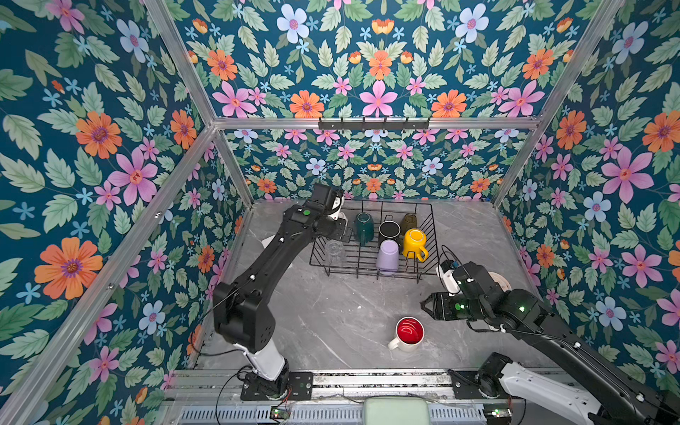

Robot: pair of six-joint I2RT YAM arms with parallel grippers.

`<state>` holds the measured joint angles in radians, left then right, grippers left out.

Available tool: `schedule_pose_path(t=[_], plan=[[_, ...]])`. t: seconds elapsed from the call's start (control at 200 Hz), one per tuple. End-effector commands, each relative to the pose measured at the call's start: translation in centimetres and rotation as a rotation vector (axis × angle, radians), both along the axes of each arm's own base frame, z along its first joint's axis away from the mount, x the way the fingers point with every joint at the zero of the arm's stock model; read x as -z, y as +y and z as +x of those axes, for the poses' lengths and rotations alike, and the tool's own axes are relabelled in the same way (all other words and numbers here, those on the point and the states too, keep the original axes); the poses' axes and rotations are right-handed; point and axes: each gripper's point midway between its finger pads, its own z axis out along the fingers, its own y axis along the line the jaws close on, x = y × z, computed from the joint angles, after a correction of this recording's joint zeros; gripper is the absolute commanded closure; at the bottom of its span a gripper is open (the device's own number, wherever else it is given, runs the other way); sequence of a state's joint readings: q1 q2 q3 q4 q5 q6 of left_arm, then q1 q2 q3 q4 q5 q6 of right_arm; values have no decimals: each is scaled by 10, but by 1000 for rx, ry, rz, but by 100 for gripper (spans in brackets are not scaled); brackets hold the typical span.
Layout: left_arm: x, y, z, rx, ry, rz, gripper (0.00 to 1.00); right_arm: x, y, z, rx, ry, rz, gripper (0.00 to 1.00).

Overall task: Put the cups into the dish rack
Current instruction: 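Grasp the white red-lined mug rim with the right gripper while the left gripper withdraws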

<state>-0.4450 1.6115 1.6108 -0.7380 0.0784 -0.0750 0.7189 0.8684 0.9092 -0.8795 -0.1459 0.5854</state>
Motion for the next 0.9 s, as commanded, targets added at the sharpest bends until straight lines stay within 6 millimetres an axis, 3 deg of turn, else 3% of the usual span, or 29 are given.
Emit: schedule_pose_path(t=[0.0, 0.15, 0.325, 0.535, 0.9], plan=[[-58, 0, 4, -35, -209, -126, 0, 17, -6, -7, 22, 52, -52, 41], [-112, 14, -23, -72, -399, -274, 0, 38, -9, -17, 23, 91, -117, 45], [-149, 46, -66, -157, -607, -439, 0, 55, -2, -26, 4, 122, -150, 49], [-156, 65, -103, -187, -669, -554, 0, 72, 3, -29, -9, 146, -194, 53], [-145, 73, -122, -203, -645, -612, 0, 83, 10, -17, -13, 131, -230, 57]])
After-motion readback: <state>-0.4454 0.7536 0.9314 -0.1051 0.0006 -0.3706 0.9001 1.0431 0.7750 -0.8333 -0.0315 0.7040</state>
